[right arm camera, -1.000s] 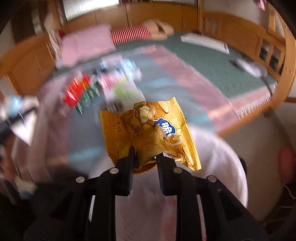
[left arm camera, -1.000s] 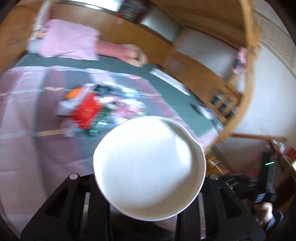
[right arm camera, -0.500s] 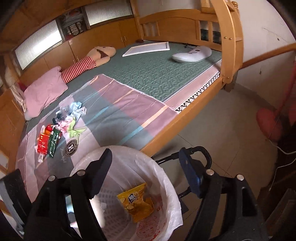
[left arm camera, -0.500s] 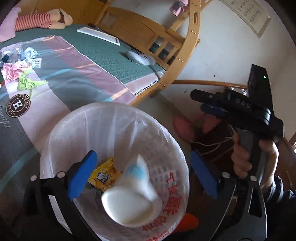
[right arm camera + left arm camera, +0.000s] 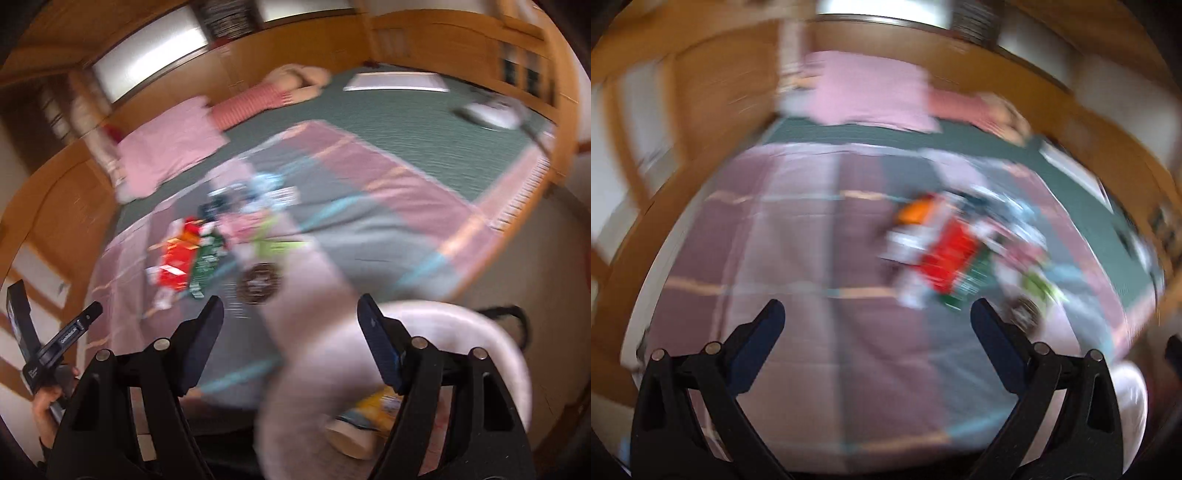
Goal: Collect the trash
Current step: 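Grasp the red cigarette box with the right gripper and lift it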
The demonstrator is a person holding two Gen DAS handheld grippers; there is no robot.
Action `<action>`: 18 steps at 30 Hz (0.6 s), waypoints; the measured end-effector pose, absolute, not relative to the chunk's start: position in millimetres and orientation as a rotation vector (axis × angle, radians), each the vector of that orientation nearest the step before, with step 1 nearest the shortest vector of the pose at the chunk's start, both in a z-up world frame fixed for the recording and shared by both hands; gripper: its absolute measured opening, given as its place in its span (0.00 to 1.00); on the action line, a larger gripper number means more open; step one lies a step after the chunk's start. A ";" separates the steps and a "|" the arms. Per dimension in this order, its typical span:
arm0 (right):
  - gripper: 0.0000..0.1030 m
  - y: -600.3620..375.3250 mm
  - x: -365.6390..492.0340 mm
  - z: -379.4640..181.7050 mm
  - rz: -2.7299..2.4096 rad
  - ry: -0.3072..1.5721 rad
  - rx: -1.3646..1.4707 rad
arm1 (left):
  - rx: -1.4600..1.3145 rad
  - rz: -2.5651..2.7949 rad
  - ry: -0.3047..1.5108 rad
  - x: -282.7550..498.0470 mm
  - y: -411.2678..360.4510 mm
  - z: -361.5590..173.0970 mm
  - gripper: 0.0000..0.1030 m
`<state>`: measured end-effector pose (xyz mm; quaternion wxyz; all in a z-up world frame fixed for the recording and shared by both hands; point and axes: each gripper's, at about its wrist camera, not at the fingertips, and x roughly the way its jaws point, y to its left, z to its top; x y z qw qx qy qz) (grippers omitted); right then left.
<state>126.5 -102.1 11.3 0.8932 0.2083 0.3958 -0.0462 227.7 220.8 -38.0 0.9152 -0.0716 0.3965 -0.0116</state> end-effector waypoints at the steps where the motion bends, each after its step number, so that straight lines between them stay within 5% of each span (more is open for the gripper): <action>1: 0.71 -76.5 150.8 3.9 -0.047 0.825 0.428 | -0.194 0.006 0.822 229.9 242.9 -48.2 0.96; 6: 0.71 13.8 252.0 -40.4 -0.003 0.846 0.471 | -0.485 0.123 0.886 230.2 320.4 -69.9 0.96; 14: 0.71 75.6 354.2 -125.9 -0.201 0.979 0.434 | -0.522 0.155 0.931 220.5 349.7 -84.6 0.96; 16: 0.47 73.8 355.1 -127.3 -0.200 0.971 0.401 | -0.512 0.168 0.934 213.9 358.7 -80.4 0.96; 18: 0.37 68.3 347.1 -122.5 -0.188 0.950 0.444 | -0.517 0.182 0.938 216.5 362.4 -81.0 0.96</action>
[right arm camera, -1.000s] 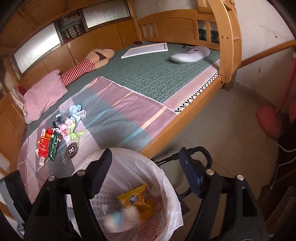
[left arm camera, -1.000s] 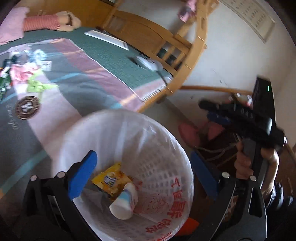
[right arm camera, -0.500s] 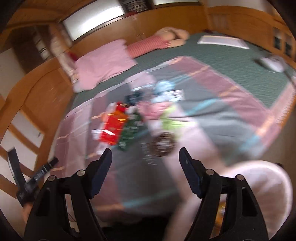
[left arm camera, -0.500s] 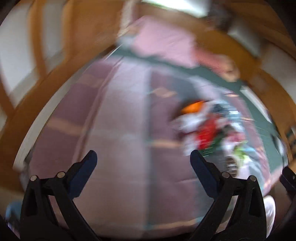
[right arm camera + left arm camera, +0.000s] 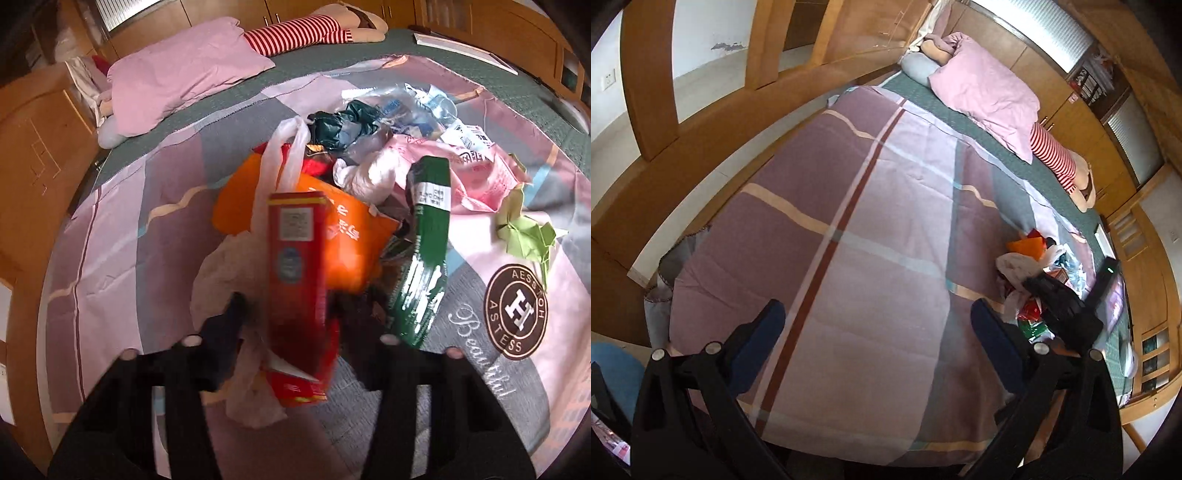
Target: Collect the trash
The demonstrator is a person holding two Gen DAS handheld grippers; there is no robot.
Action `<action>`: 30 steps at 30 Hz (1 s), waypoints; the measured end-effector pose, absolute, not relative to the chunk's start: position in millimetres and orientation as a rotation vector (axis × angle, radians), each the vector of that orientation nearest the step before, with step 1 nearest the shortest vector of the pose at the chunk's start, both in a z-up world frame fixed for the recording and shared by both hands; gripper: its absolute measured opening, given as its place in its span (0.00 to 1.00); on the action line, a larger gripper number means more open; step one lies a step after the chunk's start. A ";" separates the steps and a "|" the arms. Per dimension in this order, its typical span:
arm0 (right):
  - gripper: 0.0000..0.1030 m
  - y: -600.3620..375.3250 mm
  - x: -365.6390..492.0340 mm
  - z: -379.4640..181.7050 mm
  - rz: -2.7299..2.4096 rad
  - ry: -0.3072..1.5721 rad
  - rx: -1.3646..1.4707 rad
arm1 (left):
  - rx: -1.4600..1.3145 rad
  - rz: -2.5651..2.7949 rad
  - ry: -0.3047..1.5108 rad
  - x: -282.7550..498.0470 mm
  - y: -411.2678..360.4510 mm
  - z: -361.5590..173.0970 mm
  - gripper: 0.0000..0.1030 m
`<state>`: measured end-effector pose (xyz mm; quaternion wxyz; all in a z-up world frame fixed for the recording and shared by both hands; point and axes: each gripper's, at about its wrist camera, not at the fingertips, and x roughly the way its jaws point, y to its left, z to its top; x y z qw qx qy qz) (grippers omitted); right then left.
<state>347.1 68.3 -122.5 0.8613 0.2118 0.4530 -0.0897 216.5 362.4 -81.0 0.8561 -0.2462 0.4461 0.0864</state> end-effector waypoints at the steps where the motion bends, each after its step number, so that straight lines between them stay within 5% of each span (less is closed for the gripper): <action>1: 0.21 66.8 341.7 -120.3 -0.179 0.937 0.471 | -0.531 0.189 0.940 216.9 363.0 -82.5 0.96; 8: 0.21 80.9 287.0 -86.1 0.215 0.866 0.610 | -0.613 0.260 0.907 204.7 380.9 -83.3 0.96; 14: 0.21 143.8 288.0 -133.7 0.749 1.257 0.715 | -0.700 0.349 0.887 191.8 405.5 -87.8 0.96; 17: 0.39 151.2 290.5 -141.6 0.625 1.323 0.593 | -0.703 0.352 0.908 193.8 405.1 -91.8 0.96; 18: 0.59 145.2 293.6 -143.1 0.584 1.327 0.611 | -0.704 0.348 0.917 195.6 404.1 -93.7 0.96; 19: 0.72 137.8 293.9 -143.0 0.544 1.317 0.640 | -0.705 0.342 0.927 197.1 402.3 -95.7 0.96; 26: 0.73 47.2 291.8 -94.8 0.079 0.913 0.631 | -0.683 0.210 1.063 216.3 371.7 -120.3 0.96; 30: 0.73 39.3 313.7 -96.0 -0.002 0.869 0.543 | -0.710 0.193 1.111 218.6 360.2 -131.6 0.96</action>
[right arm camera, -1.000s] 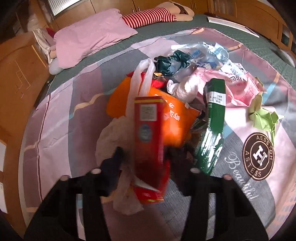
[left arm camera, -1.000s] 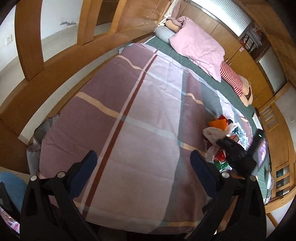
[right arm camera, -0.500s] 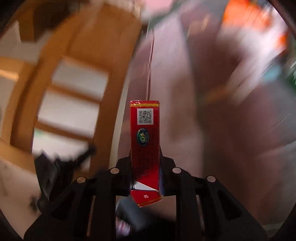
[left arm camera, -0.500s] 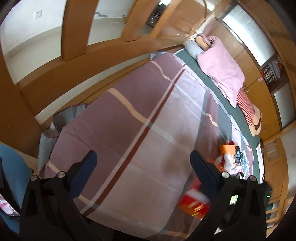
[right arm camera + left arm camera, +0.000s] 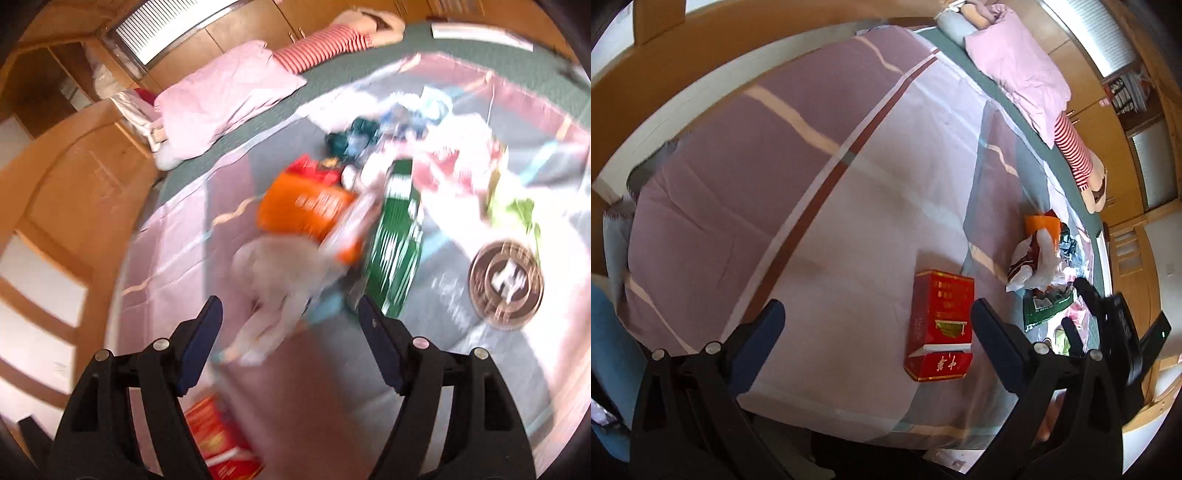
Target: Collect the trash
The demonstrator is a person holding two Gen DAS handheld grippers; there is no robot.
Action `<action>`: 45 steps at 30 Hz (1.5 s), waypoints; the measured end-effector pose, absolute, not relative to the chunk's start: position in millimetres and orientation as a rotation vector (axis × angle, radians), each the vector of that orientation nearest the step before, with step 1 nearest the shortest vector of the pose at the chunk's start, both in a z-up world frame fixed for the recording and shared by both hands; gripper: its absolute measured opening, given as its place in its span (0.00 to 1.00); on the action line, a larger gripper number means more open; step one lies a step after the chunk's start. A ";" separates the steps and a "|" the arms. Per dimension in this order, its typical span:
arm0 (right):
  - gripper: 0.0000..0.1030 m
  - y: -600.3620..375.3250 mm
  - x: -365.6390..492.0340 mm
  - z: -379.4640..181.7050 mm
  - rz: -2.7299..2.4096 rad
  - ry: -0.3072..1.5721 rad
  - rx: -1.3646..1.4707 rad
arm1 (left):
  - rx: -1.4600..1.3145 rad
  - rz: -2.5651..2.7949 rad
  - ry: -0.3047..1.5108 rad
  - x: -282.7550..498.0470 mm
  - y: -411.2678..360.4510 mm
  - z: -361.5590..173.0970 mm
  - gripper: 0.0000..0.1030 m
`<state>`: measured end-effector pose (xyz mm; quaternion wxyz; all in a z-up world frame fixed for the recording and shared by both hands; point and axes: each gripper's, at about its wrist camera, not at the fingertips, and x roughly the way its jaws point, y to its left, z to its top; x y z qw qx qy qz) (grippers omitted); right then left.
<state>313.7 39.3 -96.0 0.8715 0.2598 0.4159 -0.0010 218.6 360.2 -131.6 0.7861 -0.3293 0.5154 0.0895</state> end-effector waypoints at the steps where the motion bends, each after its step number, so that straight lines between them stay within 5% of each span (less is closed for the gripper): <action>1: 0.73 42.4 324.2 -100.0 -0.002 0.880 0.523 | -0.715 0.199 1.112 218.7 359.7 -131.5 0.96; 7: 0.73 67.6 350.7 -129.7 -0.029 0.949 0.402 | -0.720 0.217 1.115 217.4 362.3 -134.5 0.96; 13: 0.73 95.4 333.0 -102.2 -0.031 0.816 0.190 | -0.774 0.268 1.104 214.0 371.2 -135.1 0.96; 20: 0.72 127.7 340.0 -139.8 -0.009 0.987 -0.080 | -0.703 0.272 1.154 216.2 361.3 -143.7 0.96; 23: 0.48 123.1 347.0 -151.3 -0.018 1.043 -0.074 | -0.702 0.269 1.144 216.6 360.9 -142.1 0.96; 25: 0.28 116.9 349.6 -154.5 -0.014 1.064 -0.039 | -0.692 0.267 1.141 217.4 359.5 -141.3 0.96; 27: 0.21 107.7 350.4 -152.4 0.003 1.064 0.040 | -0.698 0.256 1.147 217.8 358.7 -142.4 0.96; 36: 0.18 59.9 312.3 -148.1 0.289 1.118 0.796 | -0.715 0.275 1.139 213.6 363.2 -141.3 0.96; 45: 0.18 62.5 315.3 -159.0 0.283 1.205 0.801 | -0.719 0.277 1.143 212.4 364.4 -142.0 0.96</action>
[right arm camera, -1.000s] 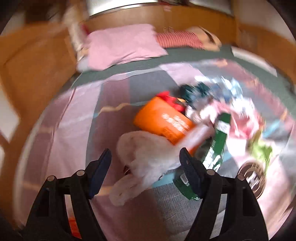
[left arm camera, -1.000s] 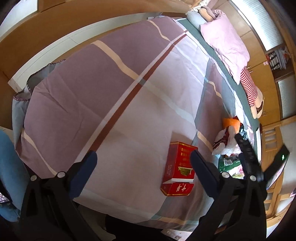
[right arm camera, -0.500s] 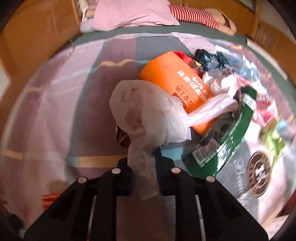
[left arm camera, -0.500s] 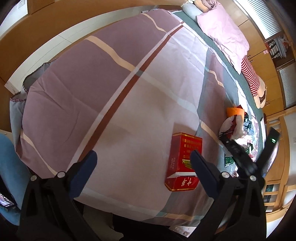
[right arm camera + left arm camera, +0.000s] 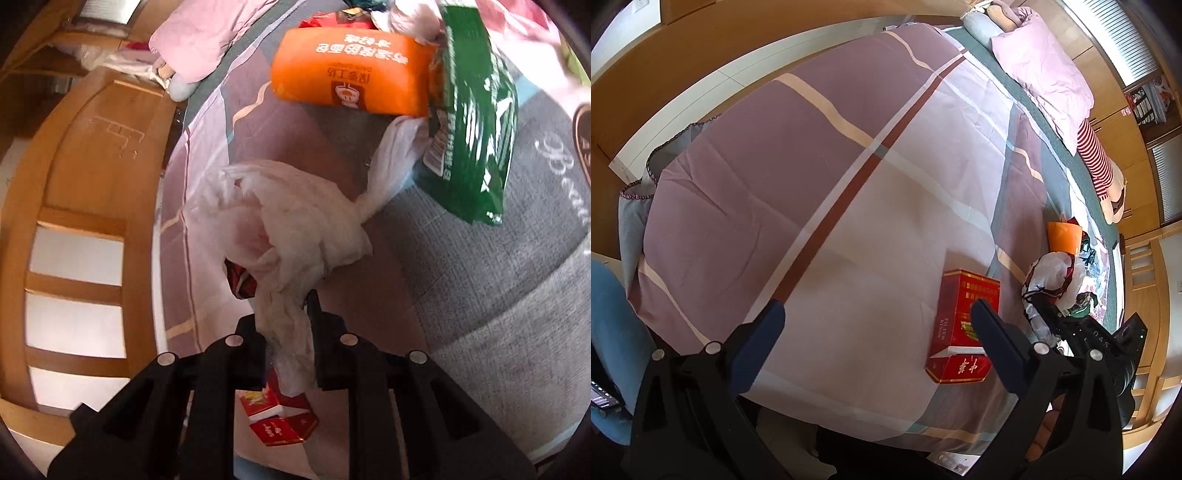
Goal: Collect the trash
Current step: 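Grasp the white plastic bag with the right gripper and lift it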
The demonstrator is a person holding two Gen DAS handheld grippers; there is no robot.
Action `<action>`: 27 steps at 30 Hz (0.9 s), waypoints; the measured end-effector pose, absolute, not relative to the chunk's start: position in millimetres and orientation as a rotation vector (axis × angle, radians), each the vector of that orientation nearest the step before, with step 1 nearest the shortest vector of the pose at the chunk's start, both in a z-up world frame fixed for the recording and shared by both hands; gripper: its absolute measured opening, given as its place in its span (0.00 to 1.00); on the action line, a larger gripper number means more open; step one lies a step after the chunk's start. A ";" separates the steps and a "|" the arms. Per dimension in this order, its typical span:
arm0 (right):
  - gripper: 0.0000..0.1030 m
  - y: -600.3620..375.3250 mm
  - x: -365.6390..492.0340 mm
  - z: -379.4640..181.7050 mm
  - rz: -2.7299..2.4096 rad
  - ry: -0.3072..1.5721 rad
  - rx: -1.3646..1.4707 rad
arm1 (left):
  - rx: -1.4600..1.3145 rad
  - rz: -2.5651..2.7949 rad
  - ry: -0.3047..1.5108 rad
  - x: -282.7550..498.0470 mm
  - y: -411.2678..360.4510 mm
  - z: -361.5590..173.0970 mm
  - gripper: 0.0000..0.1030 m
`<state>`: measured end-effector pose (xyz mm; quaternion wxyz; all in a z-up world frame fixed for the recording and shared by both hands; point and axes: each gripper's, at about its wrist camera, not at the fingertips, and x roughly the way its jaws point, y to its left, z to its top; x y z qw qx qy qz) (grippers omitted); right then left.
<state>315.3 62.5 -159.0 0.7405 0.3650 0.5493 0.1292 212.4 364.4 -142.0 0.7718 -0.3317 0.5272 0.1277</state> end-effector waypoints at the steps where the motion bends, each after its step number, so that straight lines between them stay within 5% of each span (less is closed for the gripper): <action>1: 0.18 64.7 316.5 -157.2 0.279 1.206 0.782 | -0.718 0.275 1.145 212.7 364.0 -142.2 0.96; 27: 0.19 61.9 314.2 -161.7 0.191 1.237 0.725 | -0.719 0.269 1.163 211.7 361.3 -146.4 0.96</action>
